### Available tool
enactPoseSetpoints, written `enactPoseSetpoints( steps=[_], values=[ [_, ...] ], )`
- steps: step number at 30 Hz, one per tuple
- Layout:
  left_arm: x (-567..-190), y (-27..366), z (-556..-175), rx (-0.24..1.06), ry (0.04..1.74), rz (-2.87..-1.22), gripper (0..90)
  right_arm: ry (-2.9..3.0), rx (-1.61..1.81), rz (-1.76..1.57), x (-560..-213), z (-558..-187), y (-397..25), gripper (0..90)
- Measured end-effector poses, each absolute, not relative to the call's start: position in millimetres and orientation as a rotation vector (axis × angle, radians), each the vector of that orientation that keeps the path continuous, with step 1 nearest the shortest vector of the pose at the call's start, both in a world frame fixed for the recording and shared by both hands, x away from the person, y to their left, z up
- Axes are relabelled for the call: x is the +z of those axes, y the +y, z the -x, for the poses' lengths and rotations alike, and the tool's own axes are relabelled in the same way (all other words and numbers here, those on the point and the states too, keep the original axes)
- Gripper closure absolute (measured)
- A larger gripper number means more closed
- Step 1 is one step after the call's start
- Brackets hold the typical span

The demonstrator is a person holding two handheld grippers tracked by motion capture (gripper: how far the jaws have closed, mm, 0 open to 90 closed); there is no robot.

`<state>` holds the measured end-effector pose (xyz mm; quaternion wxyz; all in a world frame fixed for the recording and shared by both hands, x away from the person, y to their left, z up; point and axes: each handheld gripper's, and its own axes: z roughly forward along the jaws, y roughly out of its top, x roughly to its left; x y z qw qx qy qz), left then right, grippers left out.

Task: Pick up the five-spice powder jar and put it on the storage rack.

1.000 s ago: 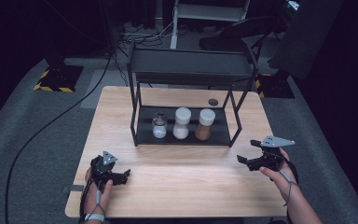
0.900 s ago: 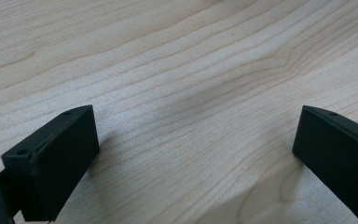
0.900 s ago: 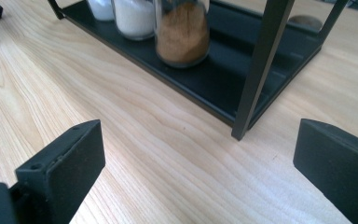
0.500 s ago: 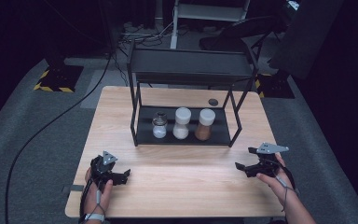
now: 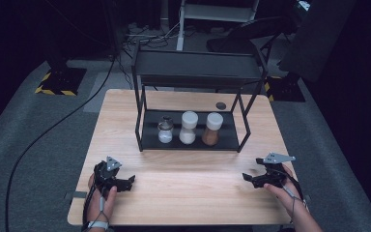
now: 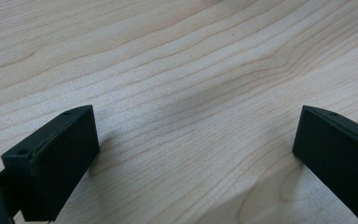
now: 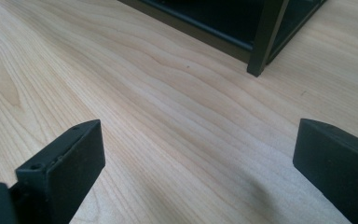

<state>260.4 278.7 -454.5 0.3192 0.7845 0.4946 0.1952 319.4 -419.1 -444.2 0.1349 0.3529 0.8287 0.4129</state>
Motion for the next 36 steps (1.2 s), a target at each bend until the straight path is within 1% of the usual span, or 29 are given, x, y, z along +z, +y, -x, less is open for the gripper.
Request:
enactPoseSetpoints(
  steps=[19,26,27,36],
  values=[
    [-454.5,278.7,-260.4,0.513,1.300,-2.063,0.0,2.413,1.138,-1.069,-458.3,-312.8,-417.0,2.5],
    [-454.5,278.7,-260.4,0.513,1.300,-2.063,0.0,2.438,1.052,-1.008,-455.0,-310.3,-409.2,2.3],
    [-454.4,278.7,-260.4,0.513,1.300,-2.063,0.0,2.441,1.032,-0.990,-454.5,-309.2,-406.5,0.4],
    [-454.4,278.7,-260.4,0.513,1.300,-2.063,0.0,2.442,1.029,-0.998,-454.4,-309.6,-405.2,0.0]
  ],
)
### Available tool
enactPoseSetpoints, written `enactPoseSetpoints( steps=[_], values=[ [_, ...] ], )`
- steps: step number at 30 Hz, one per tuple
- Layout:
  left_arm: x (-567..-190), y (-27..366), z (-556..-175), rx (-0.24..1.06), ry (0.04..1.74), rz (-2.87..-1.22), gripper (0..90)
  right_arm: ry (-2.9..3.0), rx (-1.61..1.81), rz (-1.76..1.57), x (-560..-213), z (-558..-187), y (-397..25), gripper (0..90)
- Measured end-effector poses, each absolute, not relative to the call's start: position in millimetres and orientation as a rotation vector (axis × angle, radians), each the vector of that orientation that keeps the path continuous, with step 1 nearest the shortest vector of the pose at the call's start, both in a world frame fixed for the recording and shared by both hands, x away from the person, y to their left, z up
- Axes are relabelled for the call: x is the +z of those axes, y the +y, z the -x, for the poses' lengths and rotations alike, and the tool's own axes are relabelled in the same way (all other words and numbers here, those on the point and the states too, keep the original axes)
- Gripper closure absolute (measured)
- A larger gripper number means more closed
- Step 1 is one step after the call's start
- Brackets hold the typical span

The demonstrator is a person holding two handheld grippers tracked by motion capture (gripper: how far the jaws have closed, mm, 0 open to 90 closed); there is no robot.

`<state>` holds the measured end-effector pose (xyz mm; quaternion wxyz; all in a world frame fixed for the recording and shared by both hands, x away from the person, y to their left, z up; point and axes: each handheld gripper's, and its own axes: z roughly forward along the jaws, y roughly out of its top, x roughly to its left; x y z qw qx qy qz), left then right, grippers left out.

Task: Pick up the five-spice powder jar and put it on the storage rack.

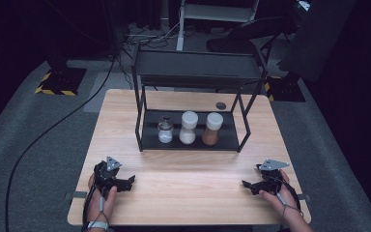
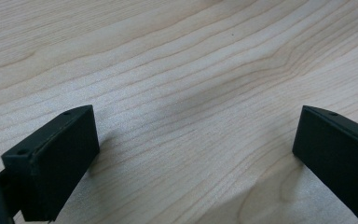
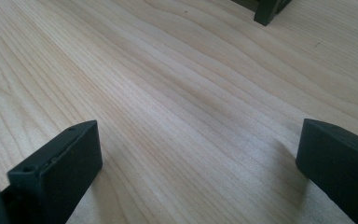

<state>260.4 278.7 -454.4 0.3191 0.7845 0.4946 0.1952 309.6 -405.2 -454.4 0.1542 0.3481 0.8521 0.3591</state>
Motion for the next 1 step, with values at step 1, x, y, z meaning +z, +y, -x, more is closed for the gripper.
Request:
enactPoseSetpoints(
  steps=[1],
  values=[
    [-454.4,278.7,-260.4,0.513,1.300,-2.063,0.0,2.443,1.029,-0.997,-454.4,-309.8,-405.2,0.0]
  ],
)
